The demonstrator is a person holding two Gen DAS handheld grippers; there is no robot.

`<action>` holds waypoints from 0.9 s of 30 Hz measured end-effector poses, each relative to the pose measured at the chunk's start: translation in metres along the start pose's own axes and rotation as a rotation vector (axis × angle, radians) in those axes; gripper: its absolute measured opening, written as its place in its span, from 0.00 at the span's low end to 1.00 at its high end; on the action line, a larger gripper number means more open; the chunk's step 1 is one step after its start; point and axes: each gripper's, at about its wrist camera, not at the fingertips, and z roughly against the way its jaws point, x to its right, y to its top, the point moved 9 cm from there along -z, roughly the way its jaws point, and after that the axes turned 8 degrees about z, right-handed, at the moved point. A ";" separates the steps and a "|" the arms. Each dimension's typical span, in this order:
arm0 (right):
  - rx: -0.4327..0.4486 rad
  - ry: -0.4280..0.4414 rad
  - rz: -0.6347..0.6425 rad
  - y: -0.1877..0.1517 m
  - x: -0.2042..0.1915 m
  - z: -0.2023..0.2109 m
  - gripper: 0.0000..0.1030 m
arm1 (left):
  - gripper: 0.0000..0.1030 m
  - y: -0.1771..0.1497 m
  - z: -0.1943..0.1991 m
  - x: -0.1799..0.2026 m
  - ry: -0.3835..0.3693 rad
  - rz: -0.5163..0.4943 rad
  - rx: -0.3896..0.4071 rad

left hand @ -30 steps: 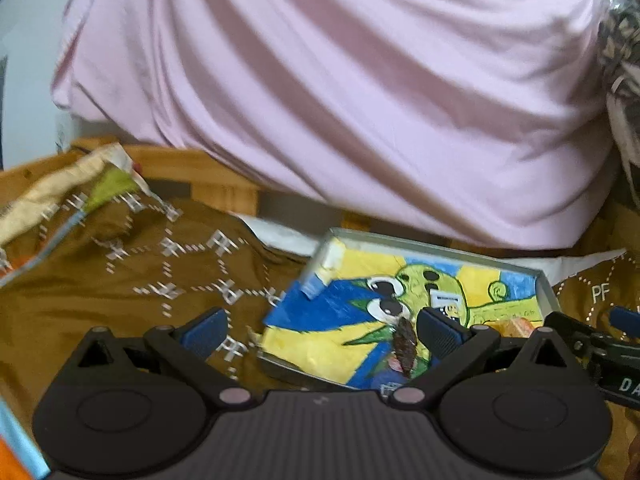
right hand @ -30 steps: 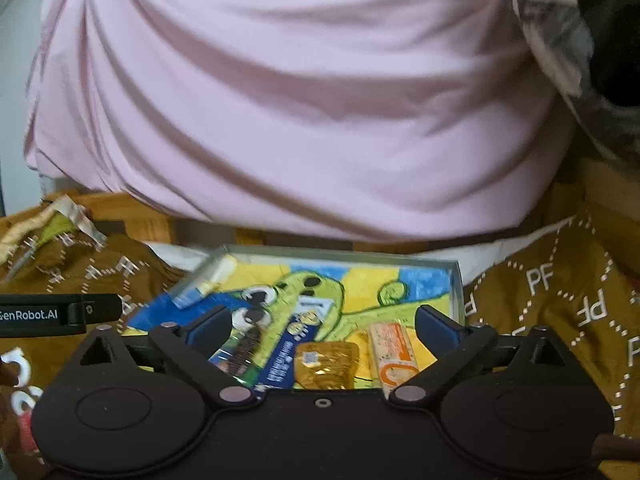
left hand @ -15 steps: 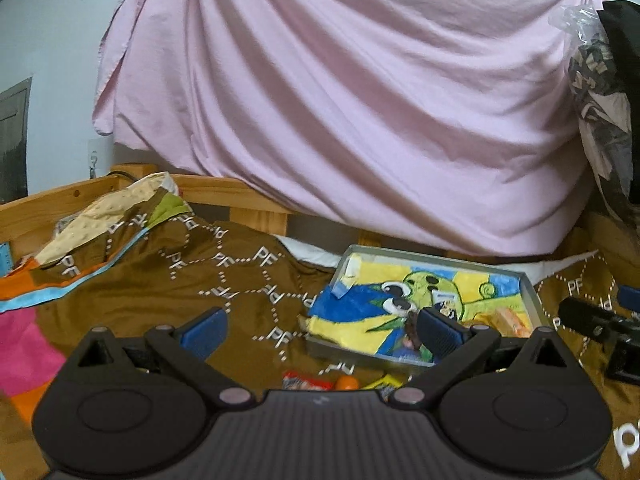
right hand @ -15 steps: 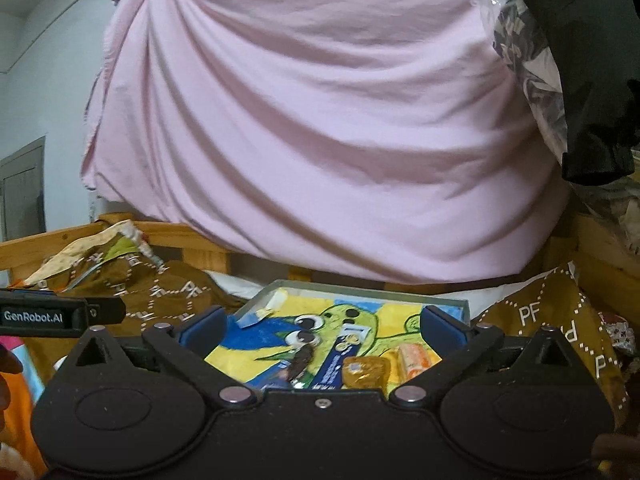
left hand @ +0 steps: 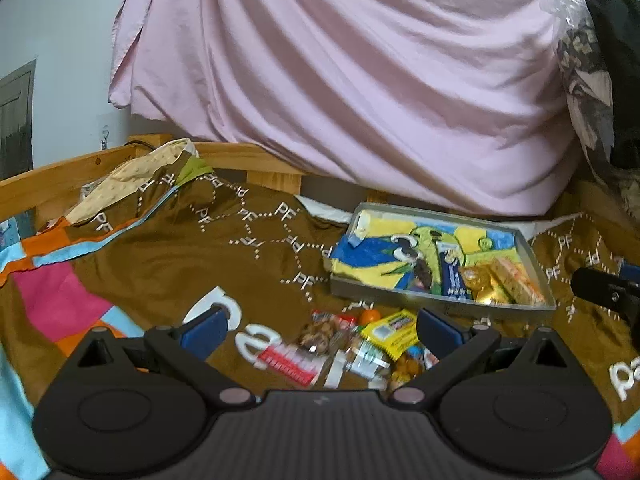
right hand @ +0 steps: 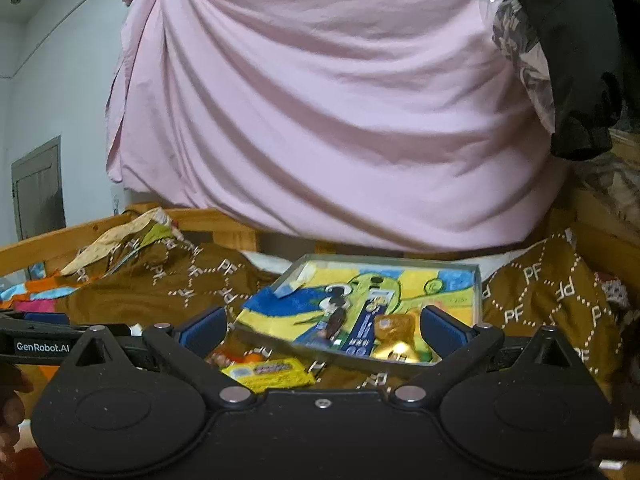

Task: Organize snacks
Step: 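Lift both tools out of the tray back over the loose snacks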

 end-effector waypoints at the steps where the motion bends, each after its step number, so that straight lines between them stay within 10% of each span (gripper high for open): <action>1: -0.010 0.002 0.000 -0.002 -0.003 0.001 0.99 | 1.00 -0.004 0.000 -0.001 0.000 -0.005 -0.015; 27: -0.357 0.057 -0.024 -0.072 -0.029 -0.032 0.99 | 1.00 -0.049 -0.017 -0.016 0.099 -0.038 -0.231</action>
